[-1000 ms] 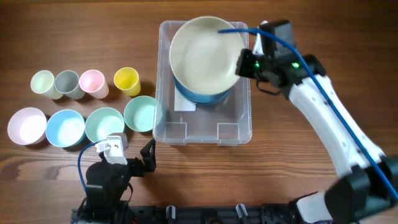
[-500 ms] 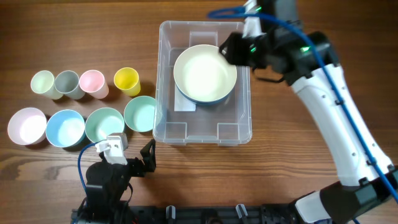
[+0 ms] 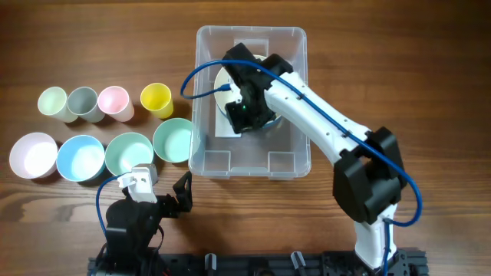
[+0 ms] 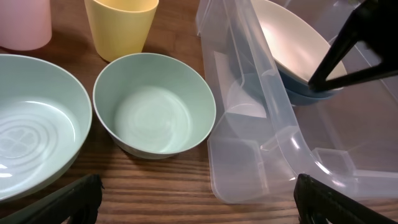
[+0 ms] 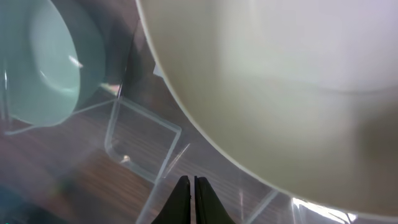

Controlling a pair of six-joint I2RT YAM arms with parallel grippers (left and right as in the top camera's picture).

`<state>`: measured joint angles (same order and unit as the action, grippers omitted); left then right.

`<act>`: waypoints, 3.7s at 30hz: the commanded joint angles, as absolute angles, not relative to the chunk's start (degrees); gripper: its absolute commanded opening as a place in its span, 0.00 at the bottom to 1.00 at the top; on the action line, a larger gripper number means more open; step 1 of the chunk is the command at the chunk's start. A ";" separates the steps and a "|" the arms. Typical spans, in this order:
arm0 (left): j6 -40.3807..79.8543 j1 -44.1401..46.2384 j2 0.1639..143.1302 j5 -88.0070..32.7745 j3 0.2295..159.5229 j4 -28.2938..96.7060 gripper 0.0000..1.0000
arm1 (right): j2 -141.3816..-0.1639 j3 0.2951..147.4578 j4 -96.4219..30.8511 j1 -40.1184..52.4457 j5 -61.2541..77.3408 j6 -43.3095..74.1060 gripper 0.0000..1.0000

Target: Pack container

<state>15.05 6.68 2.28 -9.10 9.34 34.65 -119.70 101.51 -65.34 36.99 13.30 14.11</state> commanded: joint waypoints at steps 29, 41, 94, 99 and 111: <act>13.89 6.90 1.83 -10.00 9.04 34.46 1.00 | -119.85 101.34 -56.23 30.65 21.17 5.65 0.04; 13.89 6.90 1.83 -10.00 9.04 34.46 1.00 | -118.96 93.08 -55.13 37.63 19.09 4.56 0.04; 13.89 6.92 1.83 -10.00 9.04 34.46 1.00 | -95.48 69.30 -56.80 17.10 8.23 22.11 0.13; 13.89 6.90 1.83 -10.00 9.04 34.46 1.00 | -95.26 69.10 -58.37 17.10 6.39 23.70 0.05; 13.89 6.90 1.83 -10.00 9.04 34.46 1.00 | -91.24 69.08 -63.83 17.10 -0.25 25.85 0.04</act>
<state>15.05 6.68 2.28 -9.13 9.34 34.65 -93.54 69.71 -63.40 17.41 3.97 26.20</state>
